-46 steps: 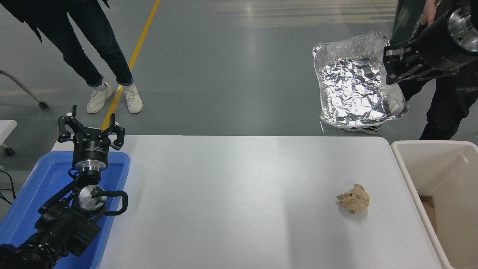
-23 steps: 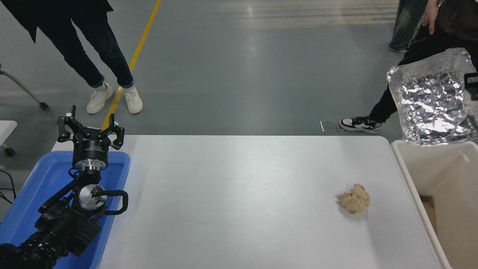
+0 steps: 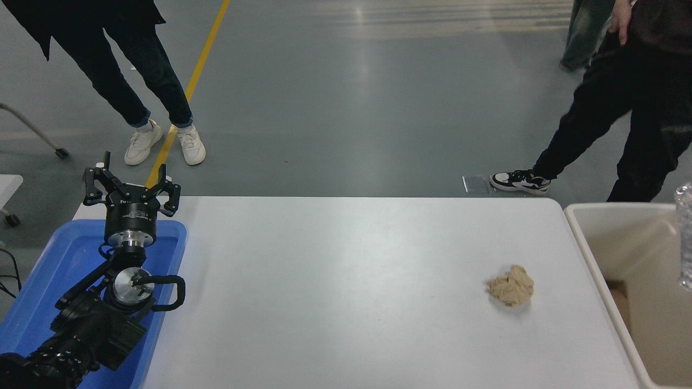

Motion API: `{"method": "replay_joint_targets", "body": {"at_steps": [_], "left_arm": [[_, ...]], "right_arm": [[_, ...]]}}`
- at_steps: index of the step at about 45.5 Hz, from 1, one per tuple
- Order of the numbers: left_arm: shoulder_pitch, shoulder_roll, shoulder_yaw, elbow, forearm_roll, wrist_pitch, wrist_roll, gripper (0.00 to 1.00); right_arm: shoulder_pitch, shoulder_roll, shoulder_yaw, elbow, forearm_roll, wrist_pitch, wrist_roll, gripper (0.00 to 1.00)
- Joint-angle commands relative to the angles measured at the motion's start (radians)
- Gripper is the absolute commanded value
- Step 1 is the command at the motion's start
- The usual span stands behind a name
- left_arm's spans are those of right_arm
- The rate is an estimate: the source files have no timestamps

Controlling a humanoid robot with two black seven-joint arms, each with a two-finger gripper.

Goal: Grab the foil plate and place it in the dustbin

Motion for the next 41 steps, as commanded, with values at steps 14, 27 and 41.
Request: {"method": "replay_joint_targets", "body": {"at_steps": [14,27,41], "left_arm": [[0.0,0.0,0.0,0.0,0.0,0.001,-0.002,0.99],[0.0,0.0,0.0,0.0,0.0,0.001,-0.002,0.99],[0.0,0.0,0.0,0.0,0.0,0.001,0.0,0.99]], "right_arm": [[-0.585,0.449,0.399,-0.645,0.266,-0.041,0.005,0.0],[-0.608,0.49,0.405,-0.633,0.274,-0.044,0.005,0.0],[-0.576,0.512,0.4,-0.618,0.272,-0.043,0.005,0.02]]}}
